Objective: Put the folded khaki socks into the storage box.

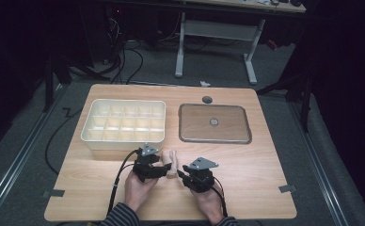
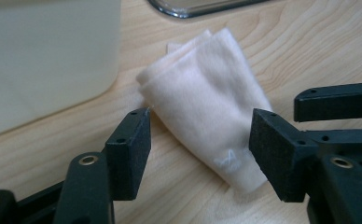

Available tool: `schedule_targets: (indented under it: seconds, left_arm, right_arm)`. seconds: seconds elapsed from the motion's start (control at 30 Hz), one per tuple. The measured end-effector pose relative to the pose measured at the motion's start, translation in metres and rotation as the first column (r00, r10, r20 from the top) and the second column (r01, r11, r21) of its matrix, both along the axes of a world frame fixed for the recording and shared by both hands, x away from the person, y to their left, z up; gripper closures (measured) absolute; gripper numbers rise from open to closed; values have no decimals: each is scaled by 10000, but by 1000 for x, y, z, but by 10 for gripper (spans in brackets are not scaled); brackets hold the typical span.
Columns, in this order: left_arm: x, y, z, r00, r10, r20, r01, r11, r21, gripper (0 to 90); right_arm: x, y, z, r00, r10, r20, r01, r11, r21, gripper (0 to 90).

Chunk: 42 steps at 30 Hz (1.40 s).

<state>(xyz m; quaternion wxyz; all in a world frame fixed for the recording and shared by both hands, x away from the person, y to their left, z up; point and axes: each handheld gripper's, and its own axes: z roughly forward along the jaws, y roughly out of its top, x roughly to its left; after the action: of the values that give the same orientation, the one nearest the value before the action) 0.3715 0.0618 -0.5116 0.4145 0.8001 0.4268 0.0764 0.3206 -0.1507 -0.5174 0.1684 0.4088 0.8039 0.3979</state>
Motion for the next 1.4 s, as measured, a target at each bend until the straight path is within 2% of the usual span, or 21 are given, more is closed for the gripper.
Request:
schedule_targets:
  seconds: [0.07,0.27,0.37,0.43,0.5,0.67,0.77,0.87,0.97,1.13,1.23,1.4]
  left_arm:
    - [2,0,1,9999,100,-21,-101,9997,-207,393]
    - [10,-5,2,9997,227,-104,-228,9997,-93,383]
    - [16,-7,1,9991,332,-266,-336,9994,-124,377]
    - [18,-8,-2,9985,356,-407,-355,9994,21,375]
    - [20,-9,-6,9978,330,-567,-322,9994,147,372]
    - [22,-10,-8,9970,353,-688,-342,9993,171,370]
    - [24,-10,-11,9955,179,-931,-169,9998,122,377]
    - [23,-11,-12,9974,67,-715,-53,9998,204,392]
    - [22,-13,-13,9979,-82,-635,91,9999,130,449]
    - [22,-13,-13,9971,-271,-713,270,9996,-30,527]
    - [21,-14,-13,9974,-376,-610,373,9993,-53,581]
    - [19,-14,-12,9977,-509,-454,508,9987,-37,666]
  right_arm:
    - [-1,-4,2,9999,-115,71,115,9999,9,674]
    - [0,-24,3,9976,-663,180,664,9978,-48,670]
    - [1,-35,2,9951,-967,211,969,9952,-97,665]
    - [2,-42,1,9928,-1163,290,1170,9929,-210,657]
    - [3,-49,1,9896,-1405,309,1412,9897,-232,641]
    - [5,-66,0,9796,-1952,489,1973,9794,-426,600]
    - [7,-76,-2,9733,-2216,603,2255,9718,-694,568]
    - [8,-87,-4,9670,-2469,632,2520,9634,-910,531]
    - [8,-96,-5,9626,-2626,664,2685,9575,-1054,505]
    - [7,-109,-9,9519,-3001,623,3051,9470,-1005,469]
    - [7,-114,-11,9445,-3227,611,3276,9390,-1045,462]
    - [8,-118,-12,9383,-3406,603,3453,9326,-1053,449]
